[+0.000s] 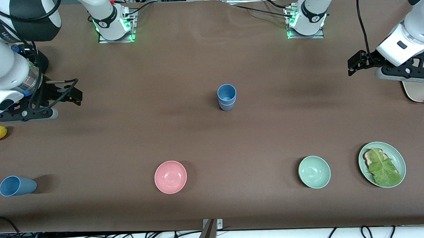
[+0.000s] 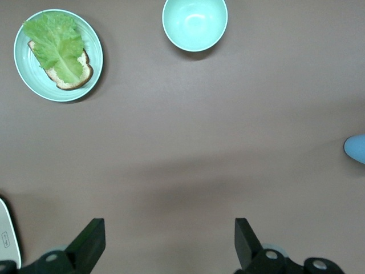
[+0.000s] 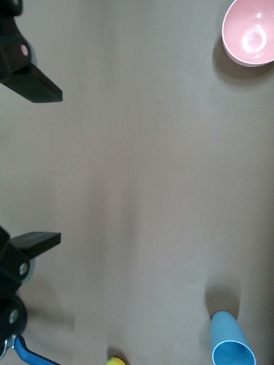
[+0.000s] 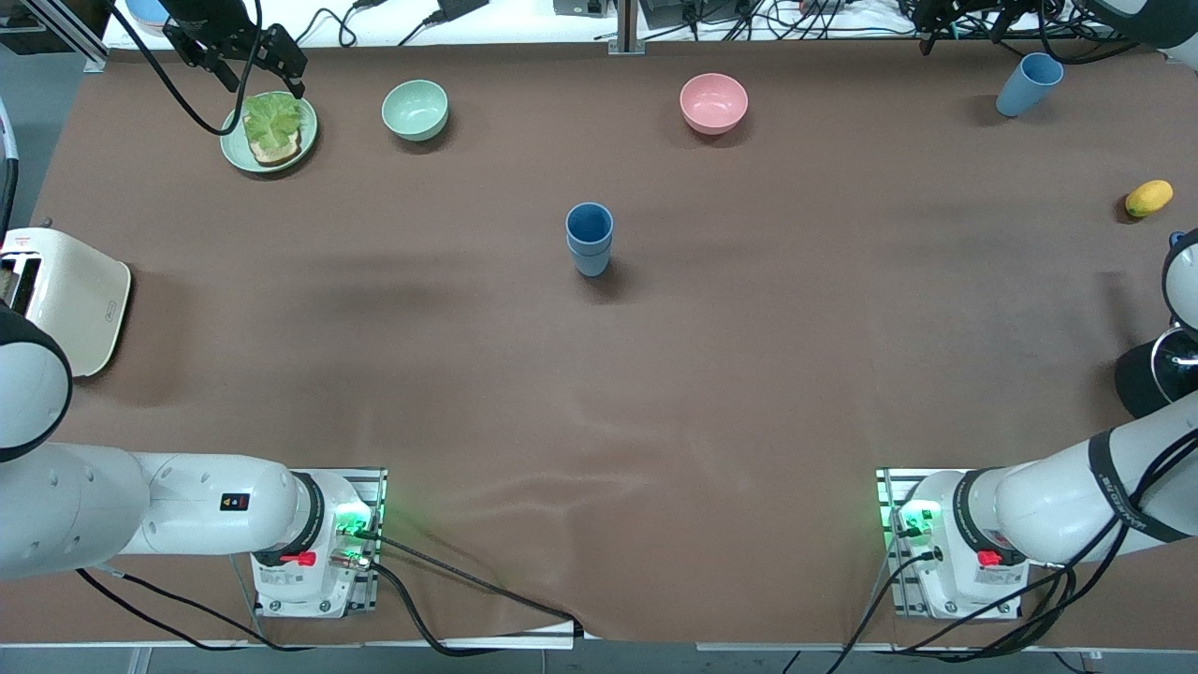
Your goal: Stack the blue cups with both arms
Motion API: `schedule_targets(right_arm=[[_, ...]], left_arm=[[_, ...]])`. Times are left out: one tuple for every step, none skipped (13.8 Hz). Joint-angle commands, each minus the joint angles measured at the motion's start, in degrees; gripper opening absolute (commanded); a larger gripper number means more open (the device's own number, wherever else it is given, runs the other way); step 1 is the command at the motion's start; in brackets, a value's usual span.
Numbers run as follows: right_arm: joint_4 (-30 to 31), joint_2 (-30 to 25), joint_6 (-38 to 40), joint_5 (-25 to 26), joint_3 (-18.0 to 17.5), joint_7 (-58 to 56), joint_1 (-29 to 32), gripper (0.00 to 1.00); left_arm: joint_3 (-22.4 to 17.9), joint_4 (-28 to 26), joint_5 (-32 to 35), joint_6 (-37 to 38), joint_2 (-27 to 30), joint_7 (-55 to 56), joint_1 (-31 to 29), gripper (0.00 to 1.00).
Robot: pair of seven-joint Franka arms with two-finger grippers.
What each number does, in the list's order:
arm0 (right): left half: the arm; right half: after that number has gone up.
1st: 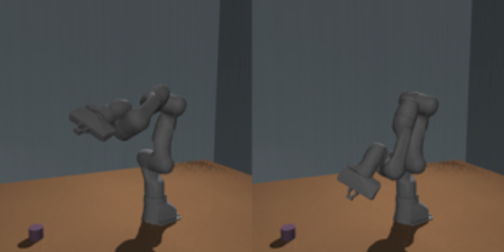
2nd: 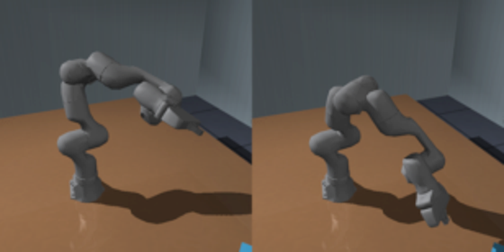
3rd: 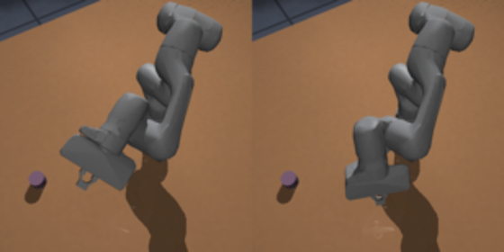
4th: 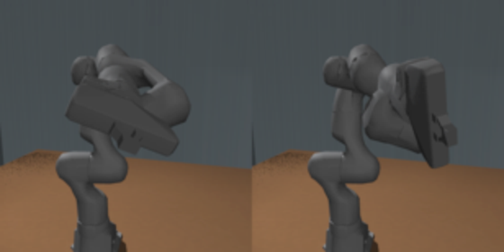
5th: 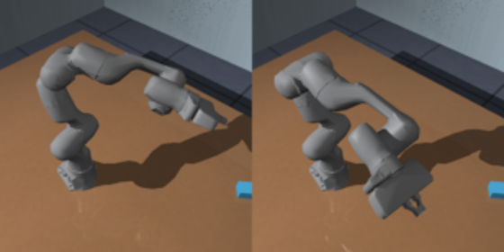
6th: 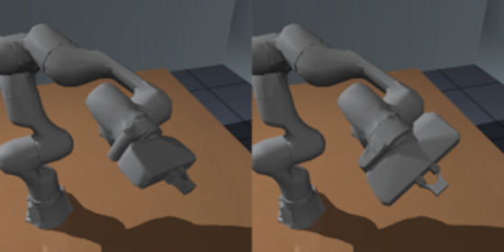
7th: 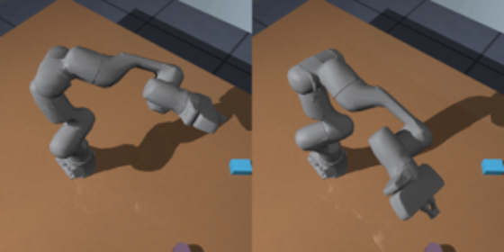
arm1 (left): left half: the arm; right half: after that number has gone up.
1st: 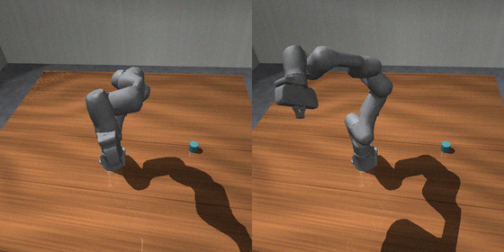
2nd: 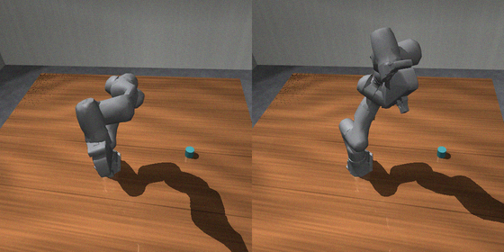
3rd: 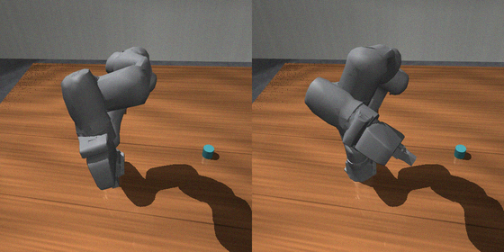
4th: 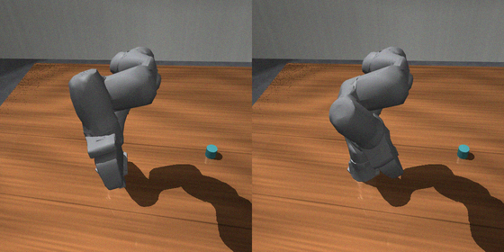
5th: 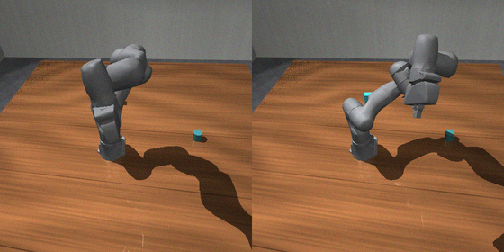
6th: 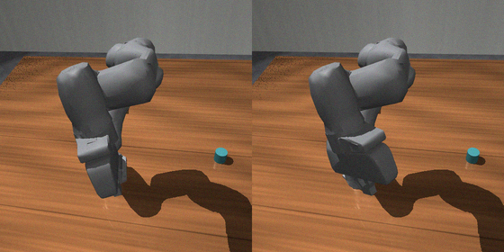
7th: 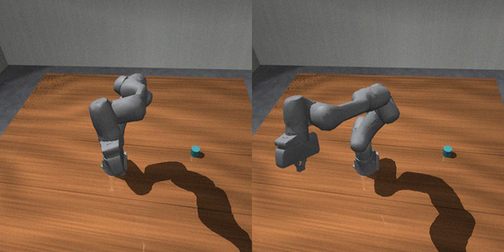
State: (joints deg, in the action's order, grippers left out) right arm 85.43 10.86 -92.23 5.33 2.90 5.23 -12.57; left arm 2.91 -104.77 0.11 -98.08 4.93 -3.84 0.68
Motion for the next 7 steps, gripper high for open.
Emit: schedule_targets(right_arm=[[0.5, -0.2, -0.1, 0.5, -1.0, -0.3, 1.1, 1.00], [0.5, -0.1, -0.1, 0.5, -1.0, -0.3, 1.1, 1.00], [0.5, -0.1, -0.3, 0.5, -1.0, -0.3, 1.1, 1.00], [0.5, -0.1, -0.5, 0.5, -1.0, -0.4, 1.1, 1.00], [0.5, -0.1, -0.5, 0.5, -1.0, -0.2, 1.1, 1.00], [0.5, -0.1, -0.5, 0.5, -1.0, -0.4, 1.1, 1.00], [0.5, -0.1, -0.3, 0.5, -1.0, -0.4, 1.1, 1.00]], left_arm=[[0.2, -0.1, 1.3, 0.4, 0.3, -1.2, -0.2, 1.00], [0.2, -0.1, 1.3, 0.4, 0.3, -1.2, -0.2, 1.00], [0.2, -0.1, 1.3, 0.4, 0.3, -1.2, -0.2, 1.00], [0.2, -0.1, 1.3, 0.4, 0.3, -1.1, -0.2, 1.00], [0.2, -0.1, 1.3, 0.4, 0.3, -1.2, -0.2, 1.00], [0.1, -0.1, 1.3, 0.4, 0.3, -1.2, -0.2, 1.00], [0.1, -0.1, 1.3, 0.4, 0.3, -1.2, -0.2, 1.00]])
